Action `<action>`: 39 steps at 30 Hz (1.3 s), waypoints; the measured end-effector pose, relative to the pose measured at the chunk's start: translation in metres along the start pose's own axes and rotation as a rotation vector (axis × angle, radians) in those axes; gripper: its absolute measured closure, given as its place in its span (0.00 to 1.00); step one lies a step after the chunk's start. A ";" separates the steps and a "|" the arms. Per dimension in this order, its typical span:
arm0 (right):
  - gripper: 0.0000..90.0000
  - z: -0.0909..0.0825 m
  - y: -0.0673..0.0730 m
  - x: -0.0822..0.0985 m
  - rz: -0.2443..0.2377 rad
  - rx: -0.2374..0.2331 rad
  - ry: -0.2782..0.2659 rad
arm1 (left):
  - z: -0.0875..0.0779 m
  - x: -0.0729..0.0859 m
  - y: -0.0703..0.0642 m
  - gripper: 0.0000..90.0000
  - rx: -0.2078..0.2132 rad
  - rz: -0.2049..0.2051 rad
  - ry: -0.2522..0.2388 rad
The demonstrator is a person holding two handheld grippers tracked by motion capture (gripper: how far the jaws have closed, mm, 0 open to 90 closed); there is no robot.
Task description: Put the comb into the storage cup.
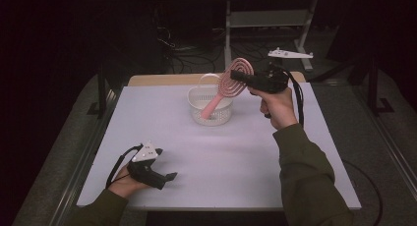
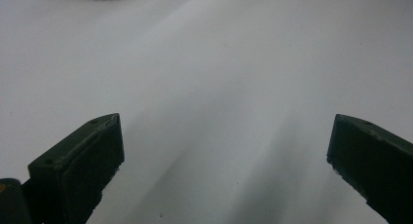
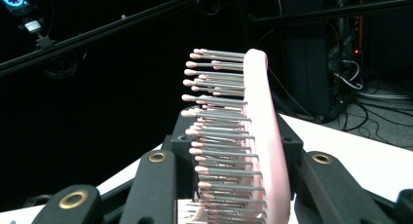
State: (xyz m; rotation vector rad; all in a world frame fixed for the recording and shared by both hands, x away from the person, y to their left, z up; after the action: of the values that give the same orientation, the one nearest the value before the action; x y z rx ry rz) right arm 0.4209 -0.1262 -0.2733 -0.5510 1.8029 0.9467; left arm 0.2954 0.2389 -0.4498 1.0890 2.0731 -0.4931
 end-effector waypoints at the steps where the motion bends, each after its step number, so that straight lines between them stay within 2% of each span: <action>1: 0.70 0.000 -0.001 -0.001 0.002 0.002 -0.004 | 0.000 0.000 0.000 0.00 -0.001 0.000 0.000; 9: 0.70 0.004 -0.010 -0.008 0.009 0.036 -0.023 | 0.000 0.000 0.000 0.00 0.001 0.002 0.003; 23: 0.70 0.013 -0.028 -0.007 0.041 0.097 -0.071 | 0.000 0.000 0.000 0.00 0.003 -0.001 0.001; 39: 0.70 0.029 -0.039 0.002 0.065 0.145 -0.077 | 0.000 0.001 0.000 0.00 0.006 -0.005 -0.001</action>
State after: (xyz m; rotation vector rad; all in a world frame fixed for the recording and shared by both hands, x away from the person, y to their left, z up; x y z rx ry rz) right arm 0.4641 -0.1260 -0.2946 -0.3620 1.8125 0.8608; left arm 0.2954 0.2394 -0.4502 1.0875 2.0754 -0.5022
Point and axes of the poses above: each handheld gripper's, and its own axes: z roughly forward along the jaws, x roughly out of its underside, y roughly to its left, the point moved 2 cm from there along z, roughly forward along the jaws, and after that the axes turned 1 degree about y, right-handed, at the moved point
